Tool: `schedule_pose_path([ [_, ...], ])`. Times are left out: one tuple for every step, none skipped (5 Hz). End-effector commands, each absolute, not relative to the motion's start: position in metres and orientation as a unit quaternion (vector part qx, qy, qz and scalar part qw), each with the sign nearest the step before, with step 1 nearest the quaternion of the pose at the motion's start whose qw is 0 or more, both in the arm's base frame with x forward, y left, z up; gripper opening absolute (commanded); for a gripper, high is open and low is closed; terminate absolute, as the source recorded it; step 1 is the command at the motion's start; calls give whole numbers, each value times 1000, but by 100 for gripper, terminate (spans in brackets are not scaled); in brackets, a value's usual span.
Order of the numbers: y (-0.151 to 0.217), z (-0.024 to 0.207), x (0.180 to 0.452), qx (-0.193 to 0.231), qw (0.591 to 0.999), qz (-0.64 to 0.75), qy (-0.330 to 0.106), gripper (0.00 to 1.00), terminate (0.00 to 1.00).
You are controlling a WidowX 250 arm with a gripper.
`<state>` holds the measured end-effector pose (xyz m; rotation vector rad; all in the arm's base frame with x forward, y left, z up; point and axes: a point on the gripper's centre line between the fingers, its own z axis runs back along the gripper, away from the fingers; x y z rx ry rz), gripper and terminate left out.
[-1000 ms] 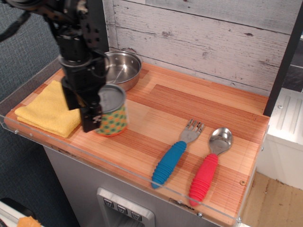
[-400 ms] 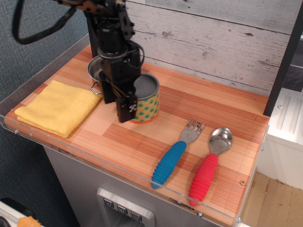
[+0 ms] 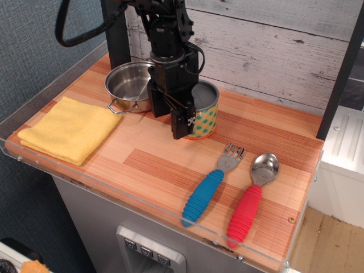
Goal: Slide the can back behind the blue and red silverware.
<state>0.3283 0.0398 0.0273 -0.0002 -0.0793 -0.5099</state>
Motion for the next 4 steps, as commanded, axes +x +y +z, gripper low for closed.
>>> schedule_pose_path([
  [26,34,361,-7,960,-271,-64,100,0],
  [13,40,367,-11,955,-287,-75,100,0],
  [4,47,368,-17,952,-295,-83,100,0],
  [-2,49,370,-27,952,-291,-89,100,0],
])
